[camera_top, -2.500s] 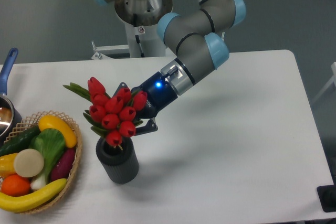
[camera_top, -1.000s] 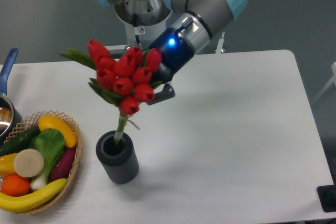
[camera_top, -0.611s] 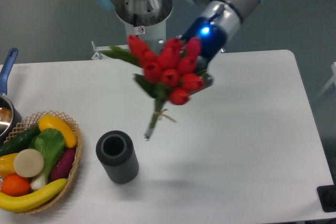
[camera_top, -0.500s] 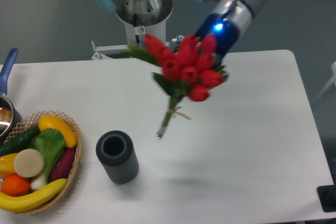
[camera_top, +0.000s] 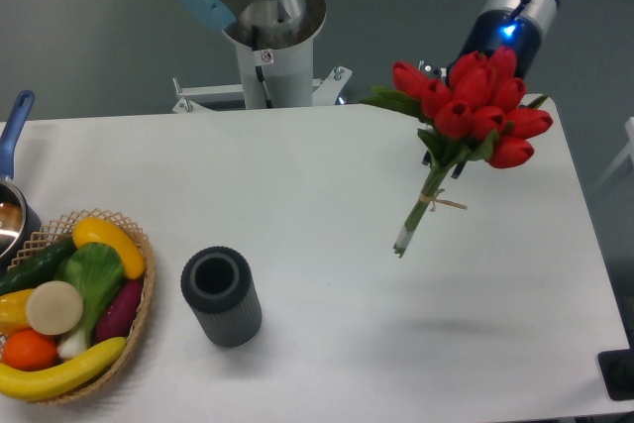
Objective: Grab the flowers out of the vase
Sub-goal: 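Raise the tulip bouquet clear of the vase and carry it away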
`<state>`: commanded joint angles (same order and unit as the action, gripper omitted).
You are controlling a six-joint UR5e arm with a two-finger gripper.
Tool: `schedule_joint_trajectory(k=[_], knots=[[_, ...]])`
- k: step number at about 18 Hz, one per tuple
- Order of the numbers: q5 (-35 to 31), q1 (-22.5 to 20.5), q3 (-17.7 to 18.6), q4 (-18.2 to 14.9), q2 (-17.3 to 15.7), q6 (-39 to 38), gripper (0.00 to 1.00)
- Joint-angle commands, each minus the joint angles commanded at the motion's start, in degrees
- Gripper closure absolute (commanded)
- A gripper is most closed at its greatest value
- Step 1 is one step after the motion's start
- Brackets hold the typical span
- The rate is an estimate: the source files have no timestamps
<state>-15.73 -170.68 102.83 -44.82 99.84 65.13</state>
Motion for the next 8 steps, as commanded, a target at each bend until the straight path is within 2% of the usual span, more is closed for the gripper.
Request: schedule_joint_trajectory(k=[8], knots=[[0.0,-0.2,0.9,0.0,-0.3,-0.2,0.61]])
